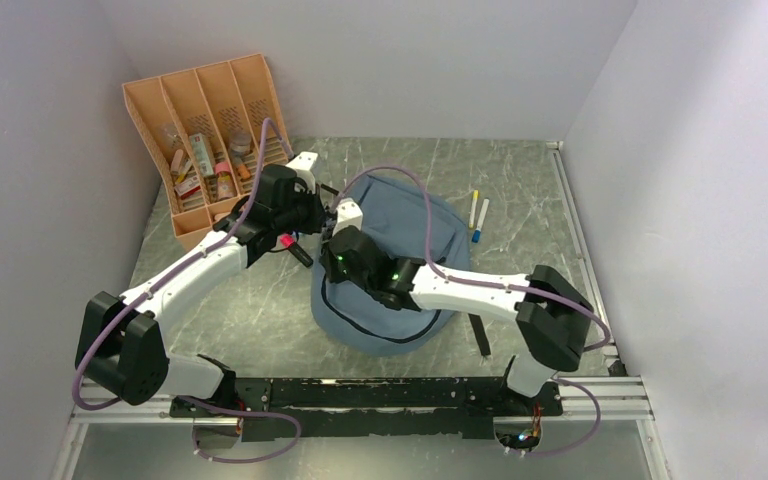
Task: Pack the student bag
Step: Zip the student bag at the center of the board.
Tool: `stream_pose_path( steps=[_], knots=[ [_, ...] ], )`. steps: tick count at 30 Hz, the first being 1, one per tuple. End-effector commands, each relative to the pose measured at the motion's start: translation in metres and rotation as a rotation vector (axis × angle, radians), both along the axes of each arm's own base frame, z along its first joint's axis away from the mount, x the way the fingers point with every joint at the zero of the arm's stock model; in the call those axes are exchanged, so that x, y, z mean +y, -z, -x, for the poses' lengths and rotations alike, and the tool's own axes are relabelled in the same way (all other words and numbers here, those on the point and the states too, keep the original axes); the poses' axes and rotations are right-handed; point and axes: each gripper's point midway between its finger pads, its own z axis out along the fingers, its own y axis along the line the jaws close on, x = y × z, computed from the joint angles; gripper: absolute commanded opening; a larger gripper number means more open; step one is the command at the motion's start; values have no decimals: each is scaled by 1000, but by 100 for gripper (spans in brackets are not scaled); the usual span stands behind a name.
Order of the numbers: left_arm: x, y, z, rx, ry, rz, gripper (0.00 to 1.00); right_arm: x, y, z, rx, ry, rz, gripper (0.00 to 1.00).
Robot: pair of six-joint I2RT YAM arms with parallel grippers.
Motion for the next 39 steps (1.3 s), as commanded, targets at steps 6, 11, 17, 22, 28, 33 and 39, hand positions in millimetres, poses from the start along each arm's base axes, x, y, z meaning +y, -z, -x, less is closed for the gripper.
stream_pose_path(
  steps=[6,11,17,22,28,33,39],
  knots=[
    [-4,-34,-19,-115,-10,50,5,1,-4,74,27,-380,-84,0],
    [-6,-31,-19,-106,-1,53,5,1,-7,106,62,-544,-142,0],
    [-7,-27,-20,-96,2,49,5,0,-13,128,56,-673,-166,0],
    [-7,-20,-21,-80,1,41,5,-5,-15,140,41,-756,-157,0],
    [-9,-16,-22,-68,3,39,5,-8,-16,126,3,-683,-135,0],
    [-9,-17,-21,-65,7,41,20,-2,-12,98,-27,-562,-87,1],
    [4,-23,-22,-80,-61,24,53,-3,11,81,-41,-530,41,1]
  ],
)
